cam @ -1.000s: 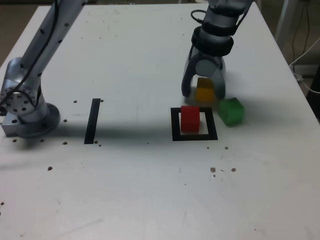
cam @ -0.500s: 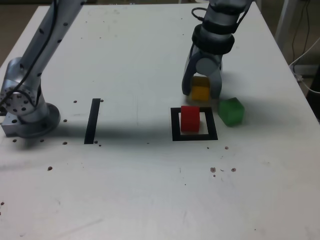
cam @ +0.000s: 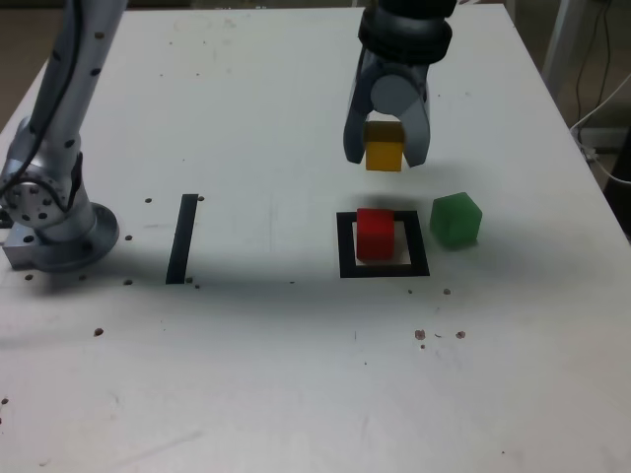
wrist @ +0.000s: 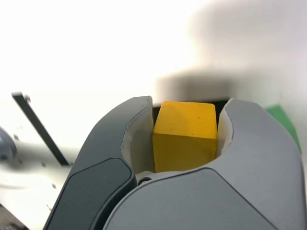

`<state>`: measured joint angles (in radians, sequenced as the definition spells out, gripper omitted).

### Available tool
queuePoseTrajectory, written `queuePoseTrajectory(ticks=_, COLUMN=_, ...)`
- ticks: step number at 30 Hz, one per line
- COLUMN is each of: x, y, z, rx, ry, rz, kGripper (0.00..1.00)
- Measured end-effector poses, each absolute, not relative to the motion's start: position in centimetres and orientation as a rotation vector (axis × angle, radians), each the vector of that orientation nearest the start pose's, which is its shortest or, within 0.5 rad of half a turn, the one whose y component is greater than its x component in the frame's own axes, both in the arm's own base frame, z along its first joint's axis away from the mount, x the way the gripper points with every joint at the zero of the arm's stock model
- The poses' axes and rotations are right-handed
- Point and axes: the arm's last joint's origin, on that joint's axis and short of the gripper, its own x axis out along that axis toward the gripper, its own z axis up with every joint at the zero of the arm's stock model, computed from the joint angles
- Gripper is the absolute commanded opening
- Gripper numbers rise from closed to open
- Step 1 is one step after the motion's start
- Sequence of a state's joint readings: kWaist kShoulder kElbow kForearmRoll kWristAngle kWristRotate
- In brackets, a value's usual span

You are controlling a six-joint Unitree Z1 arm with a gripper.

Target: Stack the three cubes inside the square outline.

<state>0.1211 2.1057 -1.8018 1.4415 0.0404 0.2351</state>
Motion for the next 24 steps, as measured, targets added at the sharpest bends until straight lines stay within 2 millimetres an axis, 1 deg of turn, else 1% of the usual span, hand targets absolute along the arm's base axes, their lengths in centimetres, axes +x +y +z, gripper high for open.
queuePoseTrajectory(ticks=3, x=37.3, y=3.7, z=28.1, rx=0.043, ry=1.765, rz=-0.082, kGripper=0.19)
queuePoseTrajectory(ticks=6, x=37.0, y=2.8, z=28.0, rx=-0.004, ry=1.783, rz=-0.080, kGripper=0.19)
queuePoseTrajectory(ticks=13, x=36.9, y=0.8, z=27.7, rx=-0.020, ry=1.797, rz=-0.075, kGripper=0.19)
queuePoseTrajectory(ticks=19, x=37.1, y=-0.4, z=27.6, rx=-0.009, ry=1.786, rz=-0.086, kGripper=0.20)
queuePoseTrajectory(ticks=24, x=37.1, y=-0.5, z=27.3, rx=0.001, ry=1.786, rz=-0.097, kGripper=0.20)
